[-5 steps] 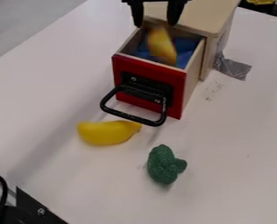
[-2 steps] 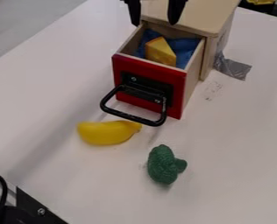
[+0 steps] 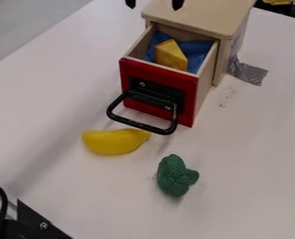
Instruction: Put the cheese bar in the drawer
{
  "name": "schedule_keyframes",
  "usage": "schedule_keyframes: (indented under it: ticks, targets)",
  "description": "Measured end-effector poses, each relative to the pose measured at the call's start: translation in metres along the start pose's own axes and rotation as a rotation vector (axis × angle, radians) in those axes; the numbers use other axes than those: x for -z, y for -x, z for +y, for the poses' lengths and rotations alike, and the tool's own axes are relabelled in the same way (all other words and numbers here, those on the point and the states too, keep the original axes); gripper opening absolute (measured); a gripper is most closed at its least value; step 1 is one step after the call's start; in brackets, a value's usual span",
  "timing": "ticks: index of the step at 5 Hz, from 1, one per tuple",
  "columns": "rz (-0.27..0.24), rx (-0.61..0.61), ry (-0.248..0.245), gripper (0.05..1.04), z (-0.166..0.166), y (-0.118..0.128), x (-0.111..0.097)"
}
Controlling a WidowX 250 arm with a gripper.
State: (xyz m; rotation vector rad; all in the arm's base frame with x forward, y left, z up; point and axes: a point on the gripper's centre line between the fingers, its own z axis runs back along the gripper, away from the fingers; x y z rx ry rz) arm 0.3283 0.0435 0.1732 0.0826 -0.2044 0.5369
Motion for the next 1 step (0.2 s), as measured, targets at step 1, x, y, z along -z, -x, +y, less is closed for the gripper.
schedule_keyframes:
  ticks: [1]
  targets:
    - [-0.001, 0.1, 0.009, 1.0, 0.001, 0.0187, -0.0042]
